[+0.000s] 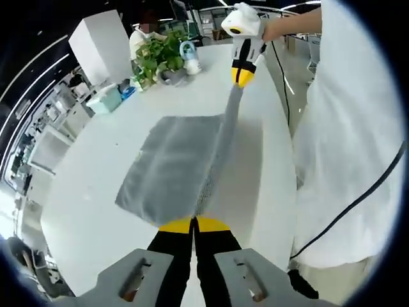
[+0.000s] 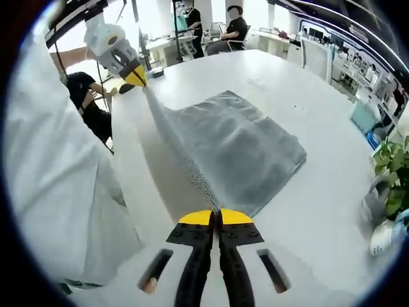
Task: Fold the towel on the table until its edges align and the towel forms a compact rectangular stack.
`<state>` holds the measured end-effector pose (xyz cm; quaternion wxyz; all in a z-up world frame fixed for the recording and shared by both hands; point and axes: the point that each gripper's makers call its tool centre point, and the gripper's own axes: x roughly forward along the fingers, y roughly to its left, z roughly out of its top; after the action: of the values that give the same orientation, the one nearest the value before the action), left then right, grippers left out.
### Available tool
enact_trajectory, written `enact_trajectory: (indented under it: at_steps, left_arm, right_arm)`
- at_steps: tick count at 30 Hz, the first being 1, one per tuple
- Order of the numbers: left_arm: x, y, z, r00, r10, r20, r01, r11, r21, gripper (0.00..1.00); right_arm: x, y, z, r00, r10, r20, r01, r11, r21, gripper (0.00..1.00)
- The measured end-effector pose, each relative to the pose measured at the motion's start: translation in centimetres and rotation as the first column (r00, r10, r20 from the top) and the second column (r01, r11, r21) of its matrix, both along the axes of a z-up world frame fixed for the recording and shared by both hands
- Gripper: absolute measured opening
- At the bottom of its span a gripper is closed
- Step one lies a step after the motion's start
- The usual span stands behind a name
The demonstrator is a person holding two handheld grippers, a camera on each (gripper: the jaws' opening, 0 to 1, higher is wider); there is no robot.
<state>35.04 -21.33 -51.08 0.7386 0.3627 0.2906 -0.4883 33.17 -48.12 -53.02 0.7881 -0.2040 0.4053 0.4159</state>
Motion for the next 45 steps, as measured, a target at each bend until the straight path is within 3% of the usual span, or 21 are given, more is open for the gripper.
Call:
enact_trajectory:
  at_steps: [5,13,17,29,45]
  left_arm:
    - [2.5,-0.3,1.1,0.999,0.028,0.025,-0.027,0.999,-0.036,0.00]
    - [7.1,-0.3,2.2,0.993,0.069,0.093,-0.066,0.997,-0.031,0.00]
    - [9.6,0.0,2.4,0.988,0.123,0.090,-0.119,0.992,-0.051,0.00]
    - [13.8,-0.2,1.1,0.982,0.172,0.078,-0.167,0.984,-0.060,0.00]
    - [19.3,-0.5,-2.6,0.952,0.302,0.052,-0.298,0.951,-0.080,0.00]
  right_arm:
    - [2.6,-0.4,0.9,0.999,-0.014,0.034,0.015,1.000,-0.016,0.00]
    - [7.3,-0.4,2.8,0.994,-0.024,0.108,0.026,0.999,-0.024,0.00]
    - [9.8,-0.1,3.4,0.989,-0.042,0.140,0.044,0.999,-0.012,0.00]
    - [14.3,-0.1,2.4,0.984,-0.088,0.152,0.090,0.996,-0.010,0.00]
    - [19.7,-0.6,-0.4,0.967,-0.190,0.170,0.199,0.979,-0.036,0.00]
